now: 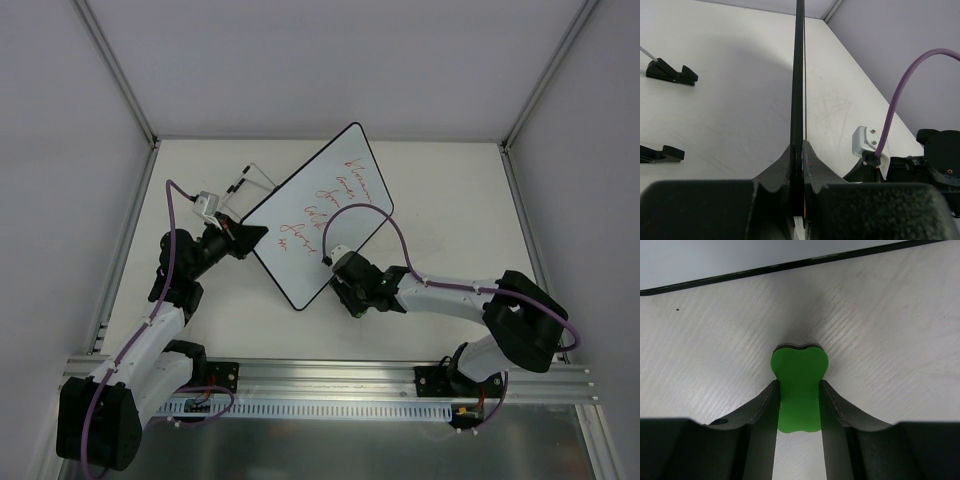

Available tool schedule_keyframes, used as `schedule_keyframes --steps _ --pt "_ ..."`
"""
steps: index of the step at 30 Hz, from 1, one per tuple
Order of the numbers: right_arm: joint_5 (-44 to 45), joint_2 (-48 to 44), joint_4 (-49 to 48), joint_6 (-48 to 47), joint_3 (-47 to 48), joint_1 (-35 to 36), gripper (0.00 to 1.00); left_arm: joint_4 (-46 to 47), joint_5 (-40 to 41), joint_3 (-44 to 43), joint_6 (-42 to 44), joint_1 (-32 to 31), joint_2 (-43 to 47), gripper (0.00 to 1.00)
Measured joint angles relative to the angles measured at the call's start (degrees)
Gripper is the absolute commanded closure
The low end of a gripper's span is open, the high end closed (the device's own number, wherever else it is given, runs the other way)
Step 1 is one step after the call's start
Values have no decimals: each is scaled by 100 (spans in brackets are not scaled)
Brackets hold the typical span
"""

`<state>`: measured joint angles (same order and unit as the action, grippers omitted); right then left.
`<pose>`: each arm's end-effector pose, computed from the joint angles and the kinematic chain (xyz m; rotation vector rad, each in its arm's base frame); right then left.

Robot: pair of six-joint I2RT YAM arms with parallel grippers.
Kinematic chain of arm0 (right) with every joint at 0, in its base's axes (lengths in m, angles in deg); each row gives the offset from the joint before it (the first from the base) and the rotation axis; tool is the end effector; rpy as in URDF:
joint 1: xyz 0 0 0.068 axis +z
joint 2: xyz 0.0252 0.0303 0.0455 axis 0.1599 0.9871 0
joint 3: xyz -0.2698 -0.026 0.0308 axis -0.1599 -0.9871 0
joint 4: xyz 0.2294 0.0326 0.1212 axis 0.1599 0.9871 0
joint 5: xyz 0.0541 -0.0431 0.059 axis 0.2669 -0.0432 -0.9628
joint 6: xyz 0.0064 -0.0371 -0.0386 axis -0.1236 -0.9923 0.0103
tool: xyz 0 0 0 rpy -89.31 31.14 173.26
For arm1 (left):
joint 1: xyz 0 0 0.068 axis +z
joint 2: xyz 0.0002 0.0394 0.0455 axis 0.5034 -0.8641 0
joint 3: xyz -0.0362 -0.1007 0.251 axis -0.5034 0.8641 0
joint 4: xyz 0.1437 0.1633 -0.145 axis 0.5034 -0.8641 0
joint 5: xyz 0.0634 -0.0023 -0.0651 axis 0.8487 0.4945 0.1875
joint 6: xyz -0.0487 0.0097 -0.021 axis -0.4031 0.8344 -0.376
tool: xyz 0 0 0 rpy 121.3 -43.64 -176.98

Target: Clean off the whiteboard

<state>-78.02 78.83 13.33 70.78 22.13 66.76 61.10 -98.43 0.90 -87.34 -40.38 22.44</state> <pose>0.1584 0.2380 0.1697 -1.2187 2.1916 0.1733 0.1916 -0.0529 0.2614 0.2132 1.5788 -0.9245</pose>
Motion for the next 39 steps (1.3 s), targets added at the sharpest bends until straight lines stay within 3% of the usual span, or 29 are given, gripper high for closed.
schedule_keyframes --steps 2,7,12,18,23,32,39 --pt "0 -2 0 0 0 0 83 -2 0 0 0 0 0 100" --pt "-59 -192 142 -7 105 0 84 -66 0 -28 24 0 9 100" --pt "-11 -632 245 -74 960 0 94 -214 -7 -85 72 -4 37 100" --pt "68 -627 -544 -131 2153 0 97 -424 -66 -197 151 -4 31 100" --pt "177 -57 -1366 -105 2684 0 97 -566 -160 -308 249 -4 -24 100" --pt "413 846 -2258 273 2754 39 100 -748 -155 -407 284 15 -118 100" --pt "981 743 -3362 820 1873 114 100 -896 -151 -457 286 42 -127 100"
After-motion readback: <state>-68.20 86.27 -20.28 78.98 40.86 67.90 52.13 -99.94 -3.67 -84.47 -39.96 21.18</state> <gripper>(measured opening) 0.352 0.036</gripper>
